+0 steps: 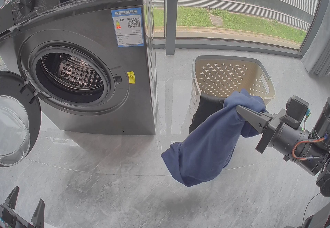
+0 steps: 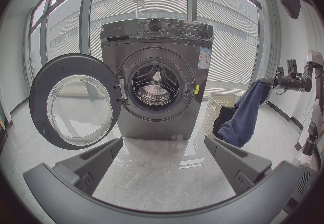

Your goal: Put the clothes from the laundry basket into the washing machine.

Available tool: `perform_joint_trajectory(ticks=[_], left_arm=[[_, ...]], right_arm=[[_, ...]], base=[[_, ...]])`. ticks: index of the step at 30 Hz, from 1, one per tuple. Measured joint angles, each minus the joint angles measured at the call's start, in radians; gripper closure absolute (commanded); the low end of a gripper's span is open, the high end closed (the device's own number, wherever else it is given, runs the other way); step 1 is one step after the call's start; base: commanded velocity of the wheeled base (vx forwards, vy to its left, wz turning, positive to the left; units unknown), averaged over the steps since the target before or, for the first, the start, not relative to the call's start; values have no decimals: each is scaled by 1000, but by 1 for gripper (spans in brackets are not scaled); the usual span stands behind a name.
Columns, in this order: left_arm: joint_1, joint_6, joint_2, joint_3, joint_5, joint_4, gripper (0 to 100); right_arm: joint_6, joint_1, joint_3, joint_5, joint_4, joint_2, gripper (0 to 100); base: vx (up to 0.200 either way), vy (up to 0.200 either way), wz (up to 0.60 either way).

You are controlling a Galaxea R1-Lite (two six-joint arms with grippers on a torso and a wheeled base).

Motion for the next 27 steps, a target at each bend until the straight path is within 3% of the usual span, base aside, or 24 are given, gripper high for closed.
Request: perform_joint_trajectory(ticks=[21, 27], left_arm=[[0, -1, 0, 0, 0, 0, 0], [0, -1, 0, 0, 0, 0, 0]], right_arm=[[-1, 10, 12, 0, 2, 1, 100], [-1, 12, 14, 0, 1, 2, 100]], base=[[0, 200, 0], [0, 0, 0]])
